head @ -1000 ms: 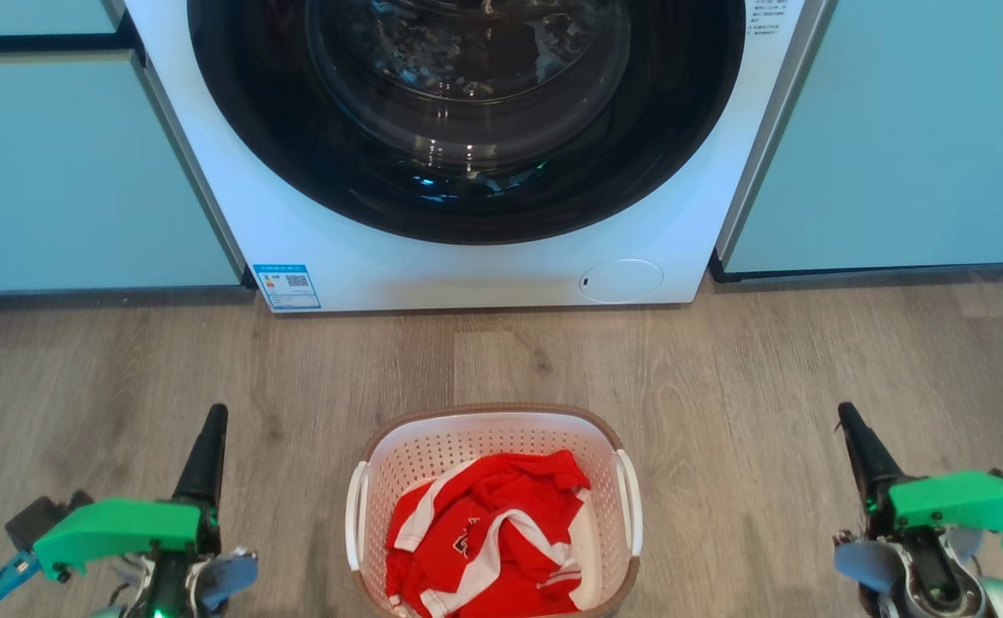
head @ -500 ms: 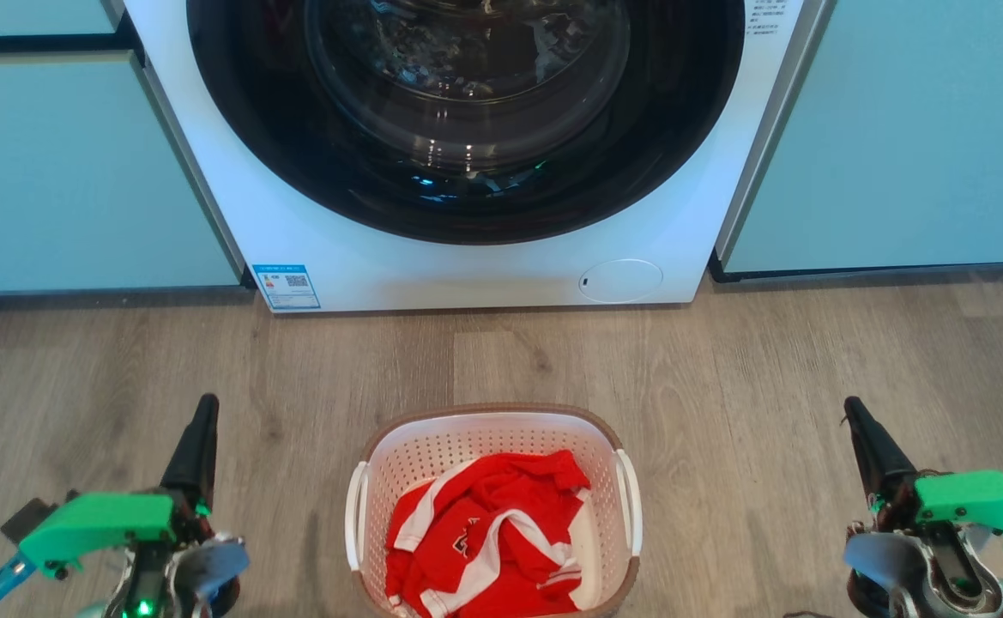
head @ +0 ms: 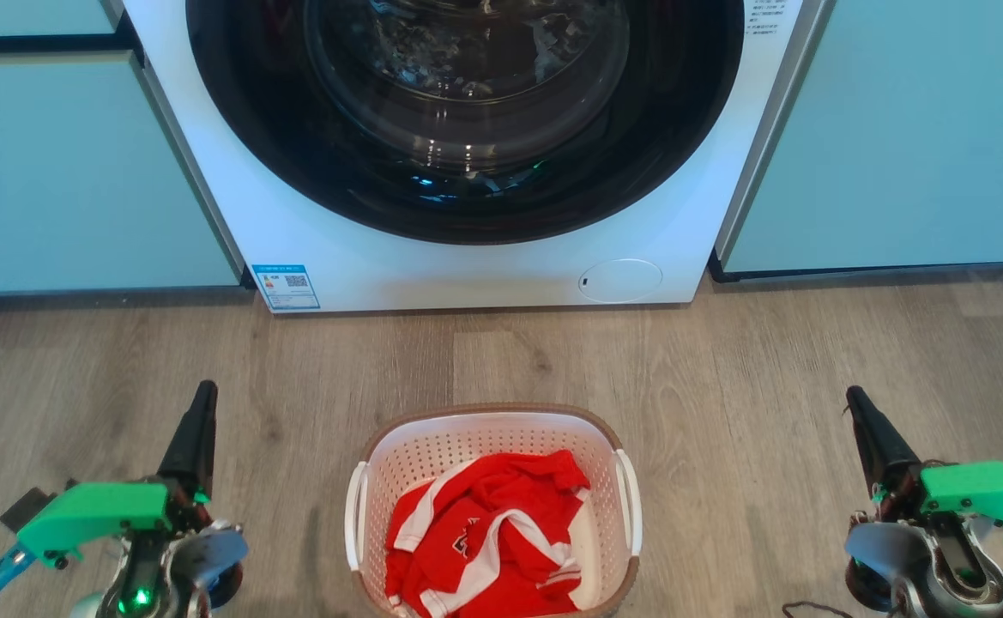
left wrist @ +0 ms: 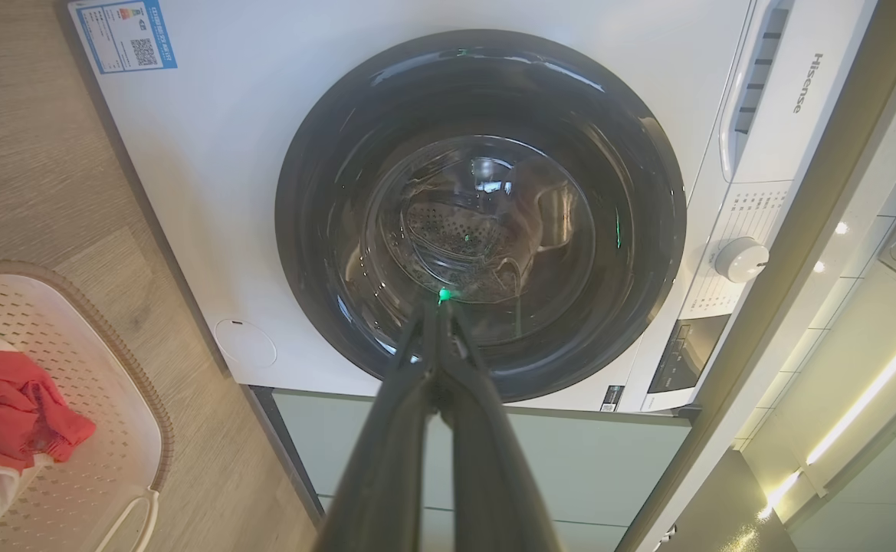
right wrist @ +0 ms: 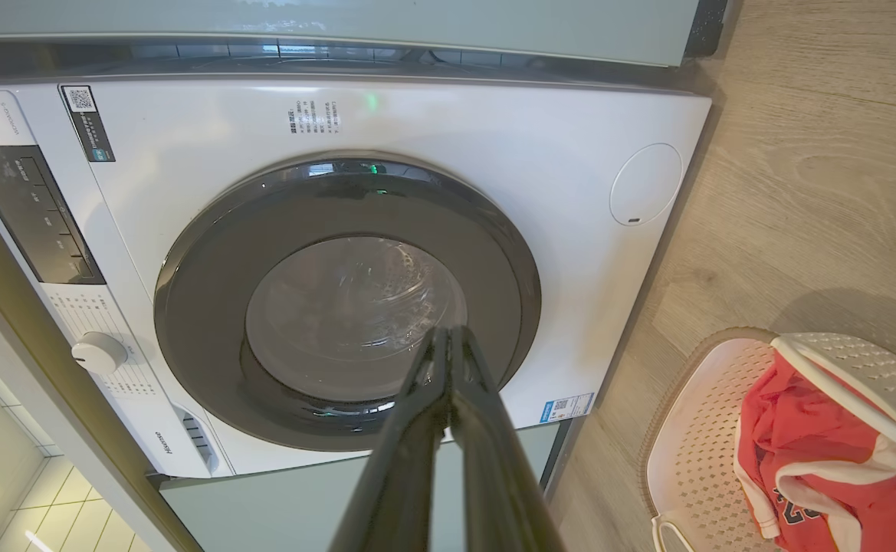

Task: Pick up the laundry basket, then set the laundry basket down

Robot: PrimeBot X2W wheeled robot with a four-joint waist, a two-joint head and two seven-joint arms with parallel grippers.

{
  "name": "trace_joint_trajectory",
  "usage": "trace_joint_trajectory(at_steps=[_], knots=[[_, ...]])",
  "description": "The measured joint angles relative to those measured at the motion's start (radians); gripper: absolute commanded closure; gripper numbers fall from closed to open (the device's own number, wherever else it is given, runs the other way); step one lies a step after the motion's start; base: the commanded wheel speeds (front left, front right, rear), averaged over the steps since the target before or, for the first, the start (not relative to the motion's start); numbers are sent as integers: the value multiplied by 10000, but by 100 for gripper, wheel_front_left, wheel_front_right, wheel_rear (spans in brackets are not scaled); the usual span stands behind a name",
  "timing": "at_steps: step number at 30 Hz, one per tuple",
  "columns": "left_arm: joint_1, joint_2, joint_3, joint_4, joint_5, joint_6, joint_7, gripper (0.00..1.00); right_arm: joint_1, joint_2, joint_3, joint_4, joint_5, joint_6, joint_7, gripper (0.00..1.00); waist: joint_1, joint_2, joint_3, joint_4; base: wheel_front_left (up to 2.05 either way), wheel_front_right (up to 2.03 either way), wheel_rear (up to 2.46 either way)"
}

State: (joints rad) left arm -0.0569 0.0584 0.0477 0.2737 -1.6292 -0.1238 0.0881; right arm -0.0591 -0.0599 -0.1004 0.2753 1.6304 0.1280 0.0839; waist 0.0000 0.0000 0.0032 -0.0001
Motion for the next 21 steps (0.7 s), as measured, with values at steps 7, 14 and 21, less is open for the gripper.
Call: trace_joint_trajectory(at_steps=[7,14,21], knots=[[0,-4,10,2,0,0,2,100,0,2,-15,0,0,0,27,100,0,0,0,0,0,0,0],[0,-10,23,2,0,0,8,100,0,2,-33,0,0,0,29,100,0,0,0,0,0,0,0],[-1,-12,38,2,10,0,35,100,0,4,-63,0,-6,0,31,100,0,0,0,0,0,0,0]])
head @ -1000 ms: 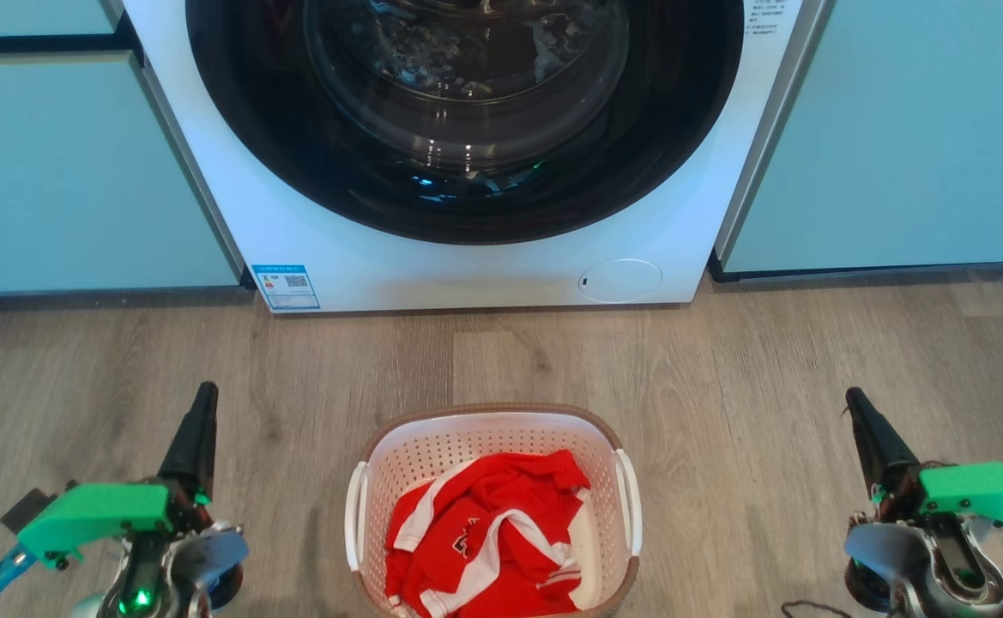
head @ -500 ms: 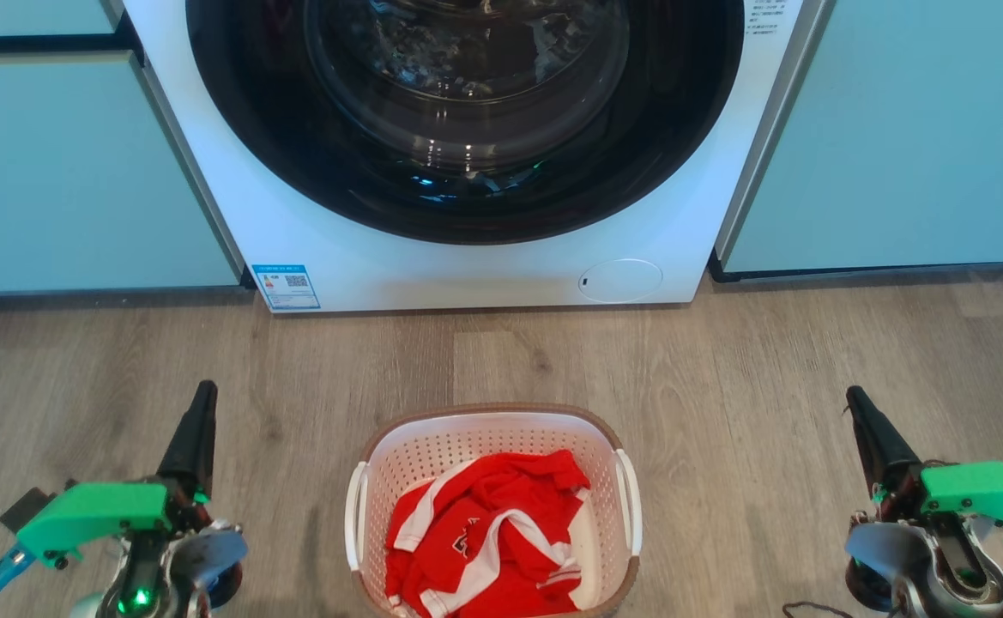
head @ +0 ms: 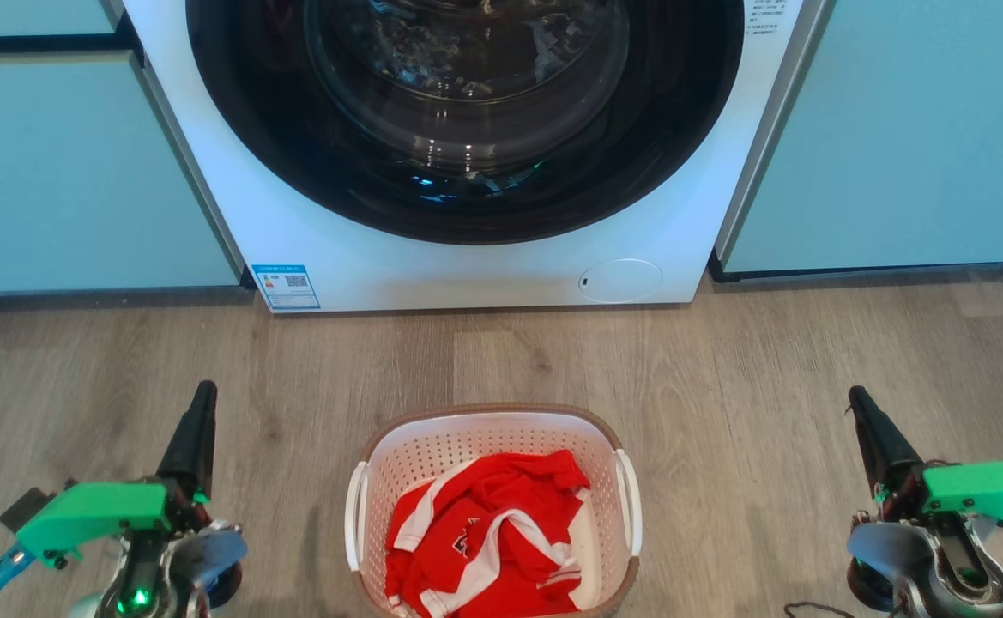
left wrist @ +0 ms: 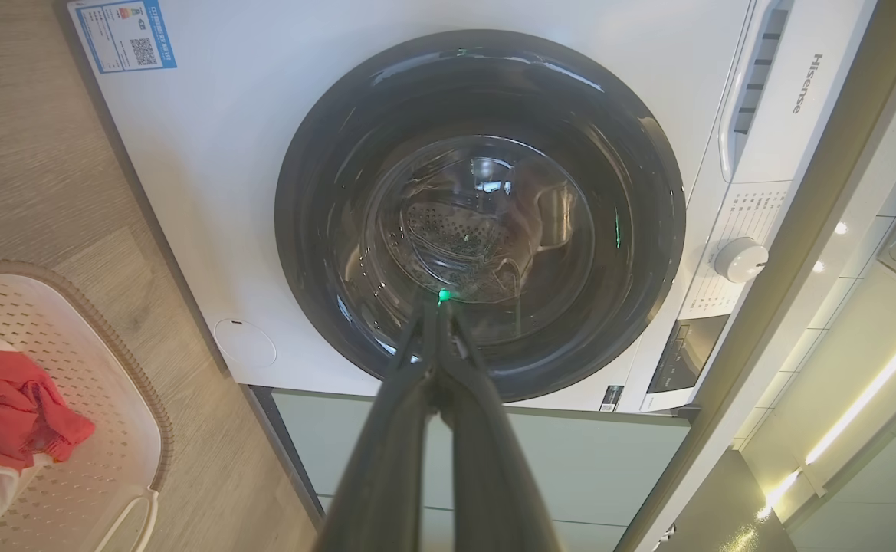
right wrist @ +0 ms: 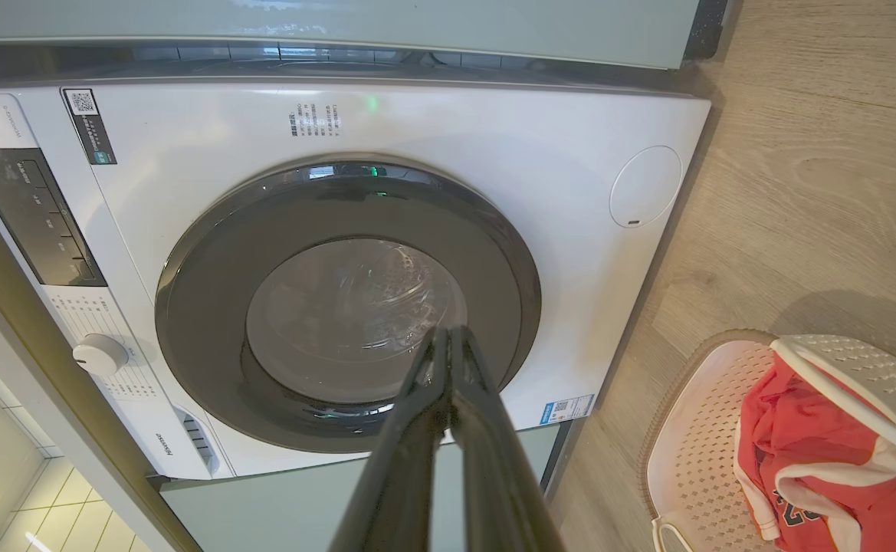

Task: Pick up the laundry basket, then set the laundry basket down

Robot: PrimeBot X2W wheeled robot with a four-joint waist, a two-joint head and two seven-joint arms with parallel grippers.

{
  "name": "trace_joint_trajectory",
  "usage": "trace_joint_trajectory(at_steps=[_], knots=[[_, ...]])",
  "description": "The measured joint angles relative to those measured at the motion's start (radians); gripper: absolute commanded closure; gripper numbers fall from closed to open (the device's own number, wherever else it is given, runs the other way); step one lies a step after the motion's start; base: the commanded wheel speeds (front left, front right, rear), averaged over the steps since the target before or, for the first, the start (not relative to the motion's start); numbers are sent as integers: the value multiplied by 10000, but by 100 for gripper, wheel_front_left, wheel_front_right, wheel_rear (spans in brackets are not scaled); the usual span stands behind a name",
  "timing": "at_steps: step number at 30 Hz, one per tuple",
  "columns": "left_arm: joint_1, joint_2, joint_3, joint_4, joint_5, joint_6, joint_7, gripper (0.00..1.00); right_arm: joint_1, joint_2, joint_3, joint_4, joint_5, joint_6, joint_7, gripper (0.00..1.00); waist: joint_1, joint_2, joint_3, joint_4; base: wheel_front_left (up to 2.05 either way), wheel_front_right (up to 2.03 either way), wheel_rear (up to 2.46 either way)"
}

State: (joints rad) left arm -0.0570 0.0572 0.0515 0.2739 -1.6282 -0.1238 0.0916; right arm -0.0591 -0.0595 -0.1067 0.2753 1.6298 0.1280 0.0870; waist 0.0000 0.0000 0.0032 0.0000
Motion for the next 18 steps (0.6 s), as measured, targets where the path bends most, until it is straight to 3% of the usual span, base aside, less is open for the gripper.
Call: trace_joint_trajectory(at_steps=[18], knots=[[-1,-10,157,0,2,0,44,100,0,8,-50,2,-8,0,84,100,0,0,0,0,0,0,0]])
